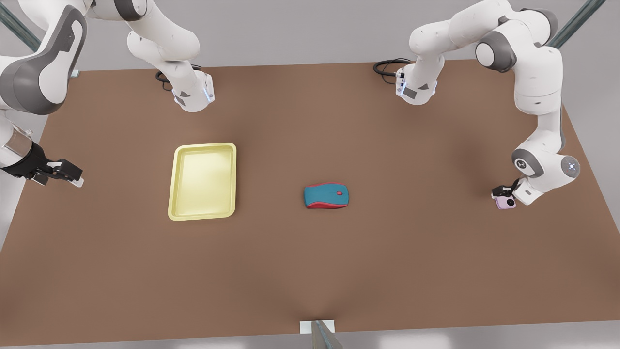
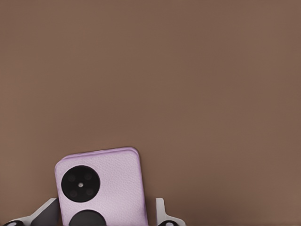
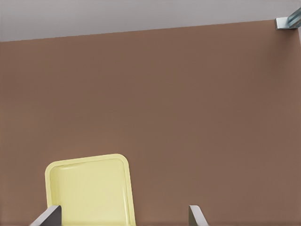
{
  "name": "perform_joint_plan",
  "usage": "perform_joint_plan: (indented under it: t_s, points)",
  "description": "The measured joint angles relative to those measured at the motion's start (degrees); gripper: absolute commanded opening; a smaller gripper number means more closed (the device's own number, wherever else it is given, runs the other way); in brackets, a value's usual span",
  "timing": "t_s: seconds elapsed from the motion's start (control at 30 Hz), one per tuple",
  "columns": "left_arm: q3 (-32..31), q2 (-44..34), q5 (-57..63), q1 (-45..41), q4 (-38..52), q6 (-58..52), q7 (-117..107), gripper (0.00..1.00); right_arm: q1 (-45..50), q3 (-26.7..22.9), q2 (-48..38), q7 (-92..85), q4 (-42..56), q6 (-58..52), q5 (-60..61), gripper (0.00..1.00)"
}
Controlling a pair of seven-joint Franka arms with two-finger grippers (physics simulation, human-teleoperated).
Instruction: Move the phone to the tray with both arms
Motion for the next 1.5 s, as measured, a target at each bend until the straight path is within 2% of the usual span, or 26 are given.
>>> perform_joint_plan:
  t_s: [0.37, 0.77, 0.93, 1.17, 1.33, 1.5]
  points:
    - [-0.08, 0.0, 0.0, -0.31, 0.07, -0.01, 0.7, 0.82, -0.05, 0.0, 0.0, -0.01, 0.0, 0.01, 0.0, 1.0]
    - [-0.16, -1.54, 0.23, -2.41, 0.99, -0.8, 0.64, 0.79, -0.05, 0.0, 0.0, -0.03, 0.0, 0.0, 0.0, 1.0]
    - [-0.02, -5.38, 0.56, -12.59, 1.9, -4.39, -1.95, 0.79, -0.16, 0.02, 0.01, -0.02, 0.0, 0.0, 0.05, 1.0]
    - [-0.08, -8.11, 0.73, -36.43, 6.13, -11.67, -14.64, 0.79, -0.13, 0.05, 0.02, -0.01, 0.0, 0.0, 0.14, 1.0]
    - [-0.57, -4.15, 0.48, -52.3, 15.7, -16.02, -29.44, 0.79, -0.14, 0.03, 0.0, -0.01, 0.0, 0.0, 0.17, 1.0]
    - [-5.27, 1.77, 0.29, -59.32, 27.51, -18.28, -46.24, 0.79, -0.13, 0.0, 0.02, -0.01, 0.0, 0.01, 0.17, 1.0]
